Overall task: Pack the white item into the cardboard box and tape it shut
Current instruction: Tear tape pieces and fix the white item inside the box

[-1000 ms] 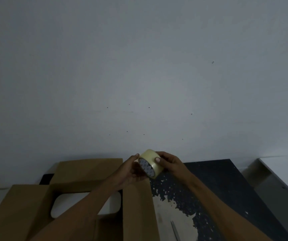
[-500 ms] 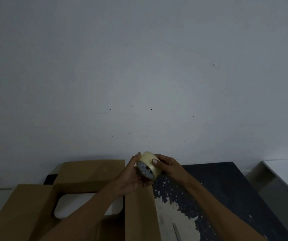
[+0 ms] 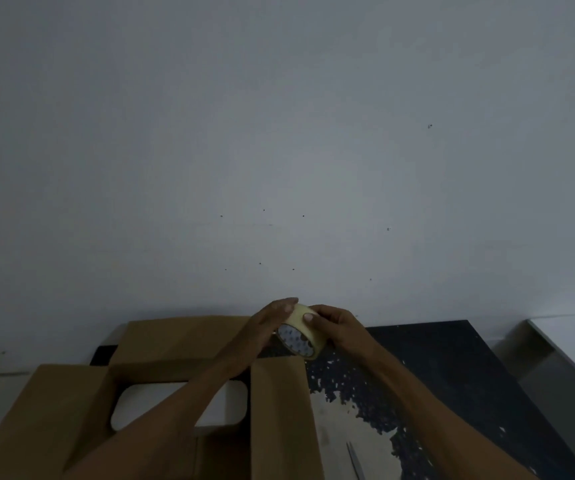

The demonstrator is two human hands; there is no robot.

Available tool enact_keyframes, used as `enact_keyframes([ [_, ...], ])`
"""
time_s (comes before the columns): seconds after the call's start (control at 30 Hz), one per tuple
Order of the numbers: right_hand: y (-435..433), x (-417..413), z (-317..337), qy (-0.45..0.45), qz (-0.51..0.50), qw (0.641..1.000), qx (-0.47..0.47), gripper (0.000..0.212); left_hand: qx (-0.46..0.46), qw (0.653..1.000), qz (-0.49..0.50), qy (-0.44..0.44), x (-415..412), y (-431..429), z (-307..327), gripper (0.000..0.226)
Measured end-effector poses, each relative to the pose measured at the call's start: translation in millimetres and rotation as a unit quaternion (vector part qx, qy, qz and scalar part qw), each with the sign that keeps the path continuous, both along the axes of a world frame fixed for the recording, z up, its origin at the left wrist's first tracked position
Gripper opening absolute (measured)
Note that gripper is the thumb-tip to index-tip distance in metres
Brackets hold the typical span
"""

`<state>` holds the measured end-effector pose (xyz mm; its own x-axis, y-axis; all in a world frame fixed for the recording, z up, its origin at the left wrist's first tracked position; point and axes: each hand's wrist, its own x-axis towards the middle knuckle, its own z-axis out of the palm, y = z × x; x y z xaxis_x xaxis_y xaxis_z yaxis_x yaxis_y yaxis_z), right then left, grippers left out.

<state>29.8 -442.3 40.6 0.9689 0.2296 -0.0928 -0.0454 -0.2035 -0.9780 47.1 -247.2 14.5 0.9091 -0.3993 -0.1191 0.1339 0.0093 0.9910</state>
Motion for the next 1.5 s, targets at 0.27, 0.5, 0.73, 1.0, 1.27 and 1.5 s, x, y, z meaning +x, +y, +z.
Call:
enact_keyframes([
  [0.27,-4,2,11,-0.012,0.034,0.999,0.014,0.029,-0.061,0.997,0.008,0.044,4,9,7,0.046],
  [0.5,-6,4,1,0.006,0.059,0.996,0.066,0.032,-0.118,0.980,0.049,0.150,4,8,-1,0.051],
  [0.73,2,5,-2,-0.006,0.065,0.998,0.022,0.041,-0.155,0.957,0.054,0.240,0,2,-5,0.056],
  [1.0,5,8,-6,0.009,0.059,0.998,0.017,0.039,-0.237,0.922,0.070,0.297,-3,-1,-4,0.053],
  [1.27,8,8,-6,0.004,0.012,1.000,-0.011,0.031,-0.078,0.969,0.063,0.224,3,-2,-6,0.058],
  [1.5,7,2,3,0.008,0.045,0.999,0.019,0.030,-0.111,0.967,0.019,0.229,3,1,-3,0.061],
])
